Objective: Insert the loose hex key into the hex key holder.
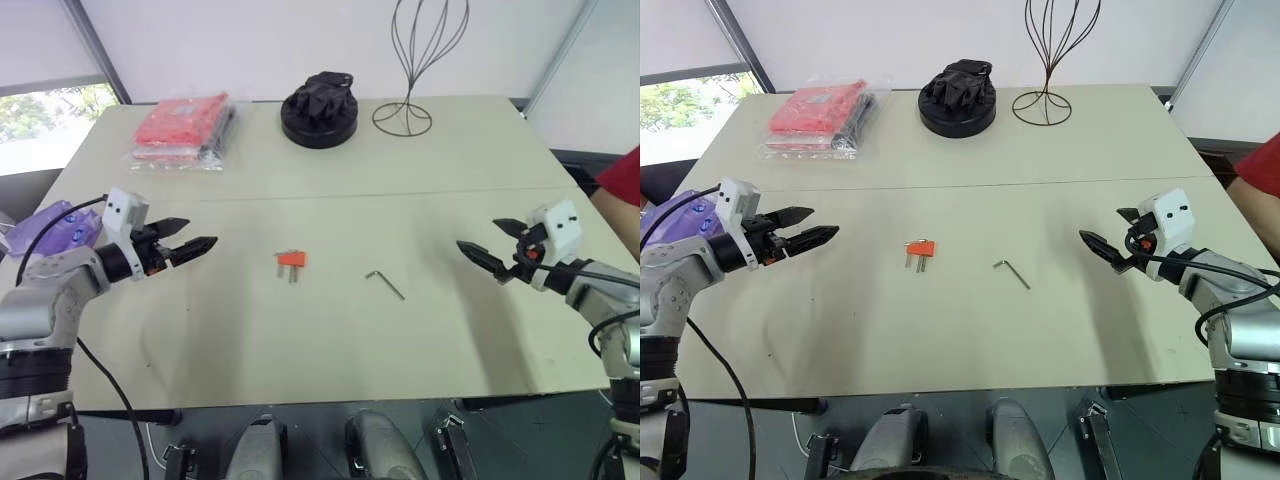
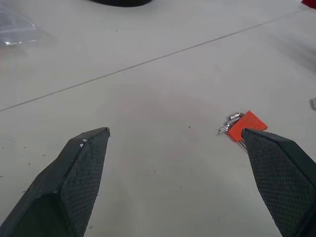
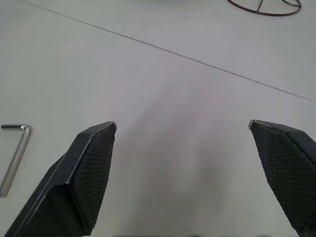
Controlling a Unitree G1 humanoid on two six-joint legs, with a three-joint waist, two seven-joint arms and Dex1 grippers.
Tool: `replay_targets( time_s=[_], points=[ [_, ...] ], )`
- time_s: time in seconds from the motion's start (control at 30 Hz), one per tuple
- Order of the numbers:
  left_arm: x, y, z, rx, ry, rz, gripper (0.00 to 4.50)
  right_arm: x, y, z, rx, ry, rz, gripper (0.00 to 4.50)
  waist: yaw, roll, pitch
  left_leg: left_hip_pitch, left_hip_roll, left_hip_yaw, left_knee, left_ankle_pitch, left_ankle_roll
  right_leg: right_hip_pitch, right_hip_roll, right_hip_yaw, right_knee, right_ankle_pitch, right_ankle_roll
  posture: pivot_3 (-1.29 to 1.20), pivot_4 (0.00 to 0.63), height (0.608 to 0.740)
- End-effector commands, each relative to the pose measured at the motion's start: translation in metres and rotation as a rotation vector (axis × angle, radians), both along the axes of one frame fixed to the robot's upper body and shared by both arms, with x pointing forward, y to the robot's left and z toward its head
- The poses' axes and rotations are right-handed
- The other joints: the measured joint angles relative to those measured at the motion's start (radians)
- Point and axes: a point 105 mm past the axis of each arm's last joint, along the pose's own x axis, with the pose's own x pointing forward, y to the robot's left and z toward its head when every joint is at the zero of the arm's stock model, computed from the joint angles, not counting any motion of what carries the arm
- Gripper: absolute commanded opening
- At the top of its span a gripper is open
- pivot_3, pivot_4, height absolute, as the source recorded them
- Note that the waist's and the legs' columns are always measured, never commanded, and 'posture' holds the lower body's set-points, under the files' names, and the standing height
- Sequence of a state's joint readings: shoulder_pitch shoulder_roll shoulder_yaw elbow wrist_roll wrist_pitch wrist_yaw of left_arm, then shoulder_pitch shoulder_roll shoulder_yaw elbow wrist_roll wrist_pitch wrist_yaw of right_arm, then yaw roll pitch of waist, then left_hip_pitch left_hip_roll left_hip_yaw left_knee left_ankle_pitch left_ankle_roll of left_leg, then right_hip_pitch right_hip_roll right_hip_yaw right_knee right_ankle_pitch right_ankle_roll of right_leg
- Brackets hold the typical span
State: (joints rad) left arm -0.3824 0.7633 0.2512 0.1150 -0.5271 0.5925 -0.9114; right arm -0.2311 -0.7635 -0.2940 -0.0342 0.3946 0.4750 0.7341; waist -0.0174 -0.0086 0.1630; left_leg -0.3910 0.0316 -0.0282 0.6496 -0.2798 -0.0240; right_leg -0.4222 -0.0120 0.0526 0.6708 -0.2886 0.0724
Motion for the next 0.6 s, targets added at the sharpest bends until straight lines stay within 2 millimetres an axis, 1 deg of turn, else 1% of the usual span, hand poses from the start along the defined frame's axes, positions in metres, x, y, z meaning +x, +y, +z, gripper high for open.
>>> replay_targets(
  time_s=[0.03, 0.13, 0.33, 0.47, 0.6],
  points=[
    [0.0032, 0.0066, 0.0187, -0.010, -0.095, 0.032, 4.47, -0.0016, 0.0003, 0.0101, -0.012, -0.049, 0.004, 4.50, 0.001, 0.000, 0.000, 0.000, 0.000, 0.000, 0.000, 0.000, 0.000, 0.000, 0.000, 0.000, 0.000, 0.000, 0.000, 0.00, 0.150, 0.740],
    [0.0054, 0.0085, 0.0207, -0.002, -0.111, 0.045, 4.47, -0.0010, 0.0012, 0.0098, -0.008, -0.052, 0.006, 4.50, 0.001, 0.000, 0.000, 0.000, 0.000, 0.000, 0.000, 0.000, 0.000, 0.000, 0.000, 0.000, 0.000, 0.000, 0.000, 0.00, 0.150, 0.740],
    [0.0015, 0.0042, 0.0147, 0.016, -0.095, 0.011, 4.47, 0.0008, 0.0025, 0.0095, -0.007, -0.058, 0.009, 4.50, 0.001, 0.000, 0.000, 0.000, 0.000, 0.000, 0.000, 0.000, 0.000, 0.000, 0.000, 0.000, 0.000, 0.000, 0.000, 0.00, 0.150, 0.740],
    [0.0016, 0.0037, 0.0145, 0.014, -0.094, 0.011, 4.47, 0.0018, 0.0034, 0.0094, -0.007, -0.062, 0.010, 4.50, 0.001, 0.000, 0.000, 0.000, 0.000, 0.000, 0.000, 0.000, 0.000, 0.000, 0.000, 0.000, 0.000, 0.000, 0.000, 0.00, 0.150, 0.740],
    [0.0019, 0.0037, 0.0154, 0.013, -0.090, 0.008, 4.47, 0.0057, 0.0029, 0.0129, 0.004, -0.093, -0.008, 4.50, 0.000, 0.000, 0.000, 0.000, 0.000, 0.000, 0.000, 0.000, 0.000, 0.000, 0.000, 0.000, 0.000, 0.000, 0.000, 0.00, 0.150, 0.740]
  ],
)
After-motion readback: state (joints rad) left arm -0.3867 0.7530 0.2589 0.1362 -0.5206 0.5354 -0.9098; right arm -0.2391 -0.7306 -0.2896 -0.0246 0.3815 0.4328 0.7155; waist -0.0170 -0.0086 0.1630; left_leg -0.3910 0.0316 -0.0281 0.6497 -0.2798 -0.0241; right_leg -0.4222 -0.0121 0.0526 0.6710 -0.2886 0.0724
